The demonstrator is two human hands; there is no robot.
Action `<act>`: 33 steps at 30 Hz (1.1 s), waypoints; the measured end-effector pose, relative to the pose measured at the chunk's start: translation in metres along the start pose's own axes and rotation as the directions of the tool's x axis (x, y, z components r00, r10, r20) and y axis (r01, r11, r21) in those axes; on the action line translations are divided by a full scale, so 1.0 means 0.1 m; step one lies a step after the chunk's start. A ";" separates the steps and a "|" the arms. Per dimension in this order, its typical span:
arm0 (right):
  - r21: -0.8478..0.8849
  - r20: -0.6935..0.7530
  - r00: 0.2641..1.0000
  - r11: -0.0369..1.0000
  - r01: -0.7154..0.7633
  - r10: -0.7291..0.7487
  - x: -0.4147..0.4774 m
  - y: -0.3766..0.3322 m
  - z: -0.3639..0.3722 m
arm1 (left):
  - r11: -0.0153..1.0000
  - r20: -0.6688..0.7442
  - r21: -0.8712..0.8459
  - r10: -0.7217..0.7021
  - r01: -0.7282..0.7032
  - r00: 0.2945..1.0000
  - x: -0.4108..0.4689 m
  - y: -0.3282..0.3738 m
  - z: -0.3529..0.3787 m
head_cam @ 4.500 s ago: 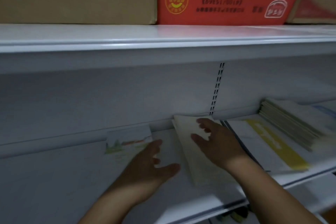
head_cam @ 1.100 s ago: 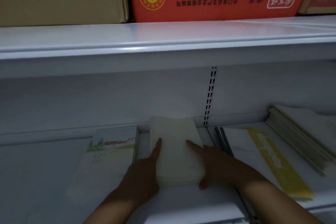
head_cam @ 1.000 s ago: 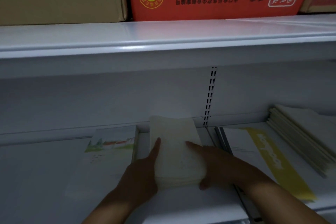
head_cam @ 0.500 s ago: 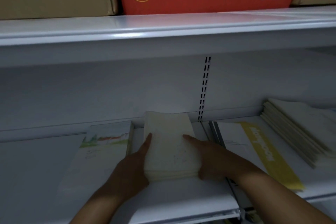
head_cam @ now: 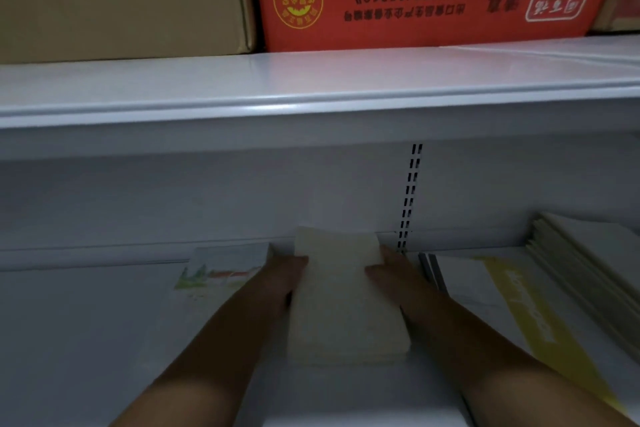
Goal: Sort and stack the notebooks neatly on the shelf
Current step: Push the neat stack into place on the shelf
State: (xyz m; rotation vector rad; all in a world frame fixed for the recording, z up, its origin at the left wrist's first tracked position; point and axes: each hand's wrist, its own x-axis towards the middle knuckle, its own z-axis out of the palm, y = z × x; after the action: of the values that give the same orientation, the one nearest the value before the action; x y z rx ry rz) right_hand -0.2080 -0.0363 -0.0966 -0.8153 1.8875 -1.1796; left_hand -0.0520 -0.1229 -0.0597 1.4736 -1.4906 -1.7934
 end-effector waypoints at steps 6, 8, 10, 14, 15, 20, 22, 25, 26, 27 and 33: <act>0.081 -0.037 0.999 0.997 0.010 -0.007 0.09 0.04 0.01 | 0.971 -0.102 0.224 0.104 -0.079 0.989 0.14 -0.10 0.05; 0.026 -0.050 0.999 1.000 0.018 -0.017 0.13 0.05 0.01 | 0.957 -0.130 0.281 0.118 -0.077 0.985 0.15 -0.11 0.05; 0.003 -0.040 0.999 1.000 0.020 -0.019 0.14 0.07 0.01 | 0.954 -0.138 0.282 0.149 -0.105 0.979 0.18 -0.13 0.06; -0.012 -0.026 1.000 1.000 0.007 -0.007 0.15 0.08 -0.01 | 0.953 -0.129 0.269 0.179 -0.140 0.975 0.27 -0.22 0.06; -0.006 -0.032 0.999 1.000 0.009 -0.009 0.13 0.07 -0.01 | 0.950 -0.135 0.280 0.183 -0.140 0.974 0.29 -0.23 0.06; 0.016 -0.020 1.000 1.000 -0.002 0.003 0.08 0.02 -0.01 | 0.932 -0.123 0.321 0.218 -0.169 0.968 0.31 -0.24 0.05; 0.006 -0.015 1.000 1.000 -0.016 0.016 0.06 -0.03 -0.01 | 0.931 -0.118 0.321 0.219 -0.172 0.968 0.30 -0.23 0.05; 0.010 -0.036 0.999 0.999 -0.039 0.040 -0.08 -0.20 -0.06 | 0.944 -0.102 0.281 0.208 -0.172 0.973 0.20 -0.20 0.03; 0.035 -0.061 0.997 0.999 -0.037 0.039 -0.14 -0.24 -0.13 | 0.944 -0.109 0.273 0.223 -0.187 0.969 0.17 -0.16 0.00; 0.042 -0.094 0.995 0.999 -0.015 0.019 -0.20 -0.28 -0.22 | 0.926 -0.130 0.303 0.274 -0.225 0.953 0.12 -0.09 -0.02; -0.231 -0.422 0.907 0.968 -0.098 -0.009 -0.69 0.01 -1.14 | 0.816 0.267 0.210 0.482 -0.539 0.834 -0.62 0.24 0.57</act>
State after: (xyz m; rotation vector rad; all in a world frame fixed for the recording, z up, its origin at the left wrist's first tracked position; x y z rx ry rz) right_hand -0.2694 0.0708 -0.0460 -0.6779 2.4344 -1.1733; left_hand -0.0861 -0.0547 -0.0166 0.8715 -2.0745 -1.4681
